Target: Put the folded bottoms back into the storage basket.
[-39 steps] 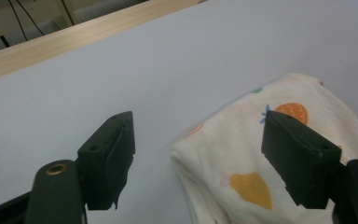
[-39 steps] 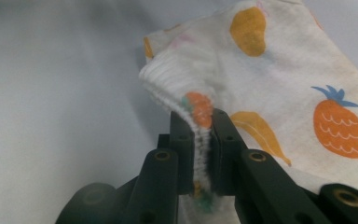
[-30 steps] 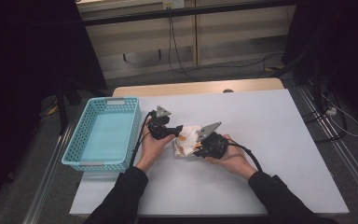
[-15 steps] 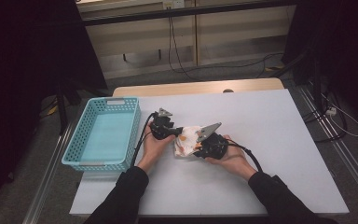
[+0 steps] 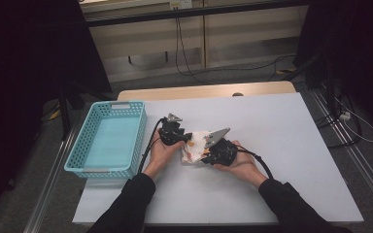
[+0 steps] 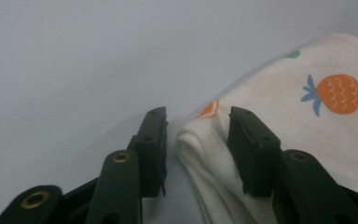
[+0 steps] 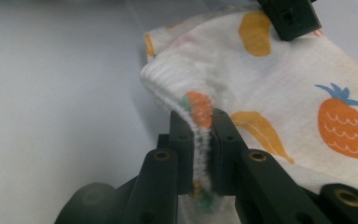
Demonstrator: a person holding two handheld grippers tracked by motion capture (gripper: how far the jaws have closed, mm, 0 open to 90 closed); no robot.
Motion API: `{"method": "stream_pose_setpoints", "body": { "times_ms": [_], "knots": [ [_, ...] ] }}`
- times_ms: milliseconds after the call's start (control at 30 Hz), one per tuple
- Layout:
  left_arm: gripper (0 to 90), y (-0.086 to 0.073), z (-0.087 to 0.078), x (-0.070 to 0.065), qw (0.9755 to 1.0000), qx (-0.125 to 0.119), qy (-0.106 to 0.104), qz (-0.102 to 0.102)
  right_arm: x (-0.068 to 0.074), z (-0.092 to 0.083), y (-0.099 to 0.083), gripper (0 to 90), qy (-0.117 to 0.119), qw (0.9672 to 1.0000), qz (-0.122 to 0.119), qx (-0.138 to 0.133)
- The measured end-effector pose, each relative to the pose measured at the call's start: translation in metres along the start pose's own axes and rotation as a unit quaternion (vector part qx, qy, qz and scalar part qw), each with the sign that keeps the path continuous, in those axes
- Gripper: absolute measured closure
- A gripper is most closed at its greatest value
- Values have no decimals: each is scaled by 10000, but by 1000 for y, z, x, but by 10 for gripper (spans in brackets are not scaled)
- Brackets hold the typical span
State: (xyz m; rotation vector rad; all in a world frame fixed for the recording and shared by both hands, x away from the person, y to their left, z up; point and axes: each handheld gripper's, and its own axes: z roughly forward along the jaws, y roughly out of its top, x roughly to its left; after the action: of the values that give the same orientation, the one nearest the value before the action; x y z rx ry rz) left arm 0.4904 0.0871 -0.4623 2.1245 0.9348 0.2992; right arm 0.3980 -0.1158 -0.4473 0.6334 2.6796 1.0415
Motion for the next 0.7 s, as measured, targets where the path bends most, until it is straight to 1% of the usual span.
{"method": "stream_pose_setpoints", "body": {
  "times_ms": [167,200,233,300,333,400,533,633,700],
  "knots": [
    [712,-1,0,-1,9999,-12,-140,-36,-1,0,0,819,14,10000,23,-19],
    [764,-1,0,-3,9999,-14,-156,-46,-1,0,0,820,11,10000,12,-33],
    [774,-1,0,-3,9999,-14,-156,-46,-1,0,0,820,9,10000,15,-34],
    [783,-1,-1,-5,9999,-9,-105,12,0,0,-1,819,8,10000,11,-46],
    [789,-1,-1,-5,9999,-7,-102,1,0,0,-1,819,-1,10000,0,-52],
    [793,-1,-1,-4,9999,-24,-159,-63,0,0,-1,820,-6,10000,10,-62],
    [797,-1,-2,-4,9999,-71,-135,-30,0,0,-1,820,-10,10000,18,-85],
    [799,0,-4,-4,9998,-106,-149,-94,-1,-1,-2,819,-17,9999,30,-109],
    [799,0,-5,-3,9995,-191,-194,-137,-1,-1,-2,820,-8,9999,37,-124]
  ]
}}
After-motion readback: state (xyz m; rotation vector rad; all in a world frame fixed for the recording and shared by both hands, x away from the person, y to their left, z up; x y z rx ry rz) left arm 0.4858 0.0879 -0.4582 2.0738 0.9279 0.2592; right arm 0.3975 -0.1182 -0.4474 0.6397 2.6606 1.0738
